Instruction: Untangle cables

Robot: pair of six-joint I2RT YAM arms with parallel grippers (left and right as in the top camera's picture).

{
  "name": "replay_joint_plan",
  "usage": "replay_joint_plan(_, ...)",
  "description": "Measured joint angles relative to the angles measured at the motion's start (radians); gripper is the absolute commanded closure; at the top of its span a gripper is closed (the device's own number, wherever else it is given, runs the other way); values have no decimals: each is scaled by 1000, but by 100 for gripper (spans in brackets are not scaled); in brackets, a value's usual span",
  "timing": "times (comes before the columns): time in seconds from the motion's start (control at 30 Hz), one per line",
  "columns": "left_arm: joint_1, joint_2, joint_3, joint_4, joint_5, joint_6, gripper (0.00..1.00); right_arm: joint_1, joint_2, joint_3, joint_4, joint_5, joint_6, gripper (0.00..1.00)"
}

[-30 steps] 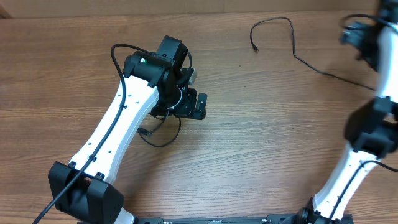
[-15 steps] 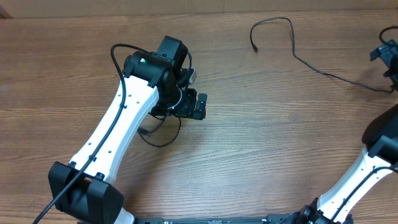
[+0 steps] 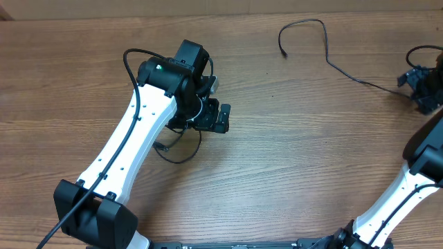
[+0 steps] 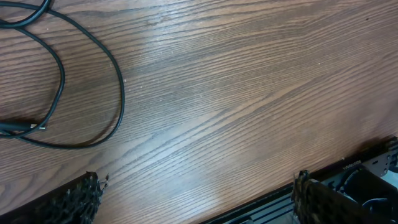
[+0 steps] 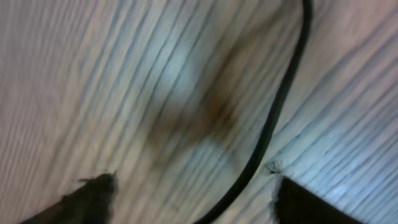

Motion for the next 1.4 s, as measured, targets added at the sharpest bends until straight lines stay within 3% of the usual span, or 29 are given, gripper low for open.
replay_joint_plan(0.37, 0, 0, 0, 0, 0, 0, 1, 0, 0, -2, 47, -3, -26, 96)
replay_joint_plan(0.8, 0, 0, 0, 0, 0, 0, 1, 0, -37, 117, -30, -23, -39, 96)
replay_joint_plan(1.1, 0, 0, 0, 0, 0, 0, 0, 1, -314, 169, 40, -221, -52, 96)
replay_joint_plan(1.4, 0, 0, 0, 0, 0, 0, 0, 3, -441, 185, 23, -475, -235, 96)
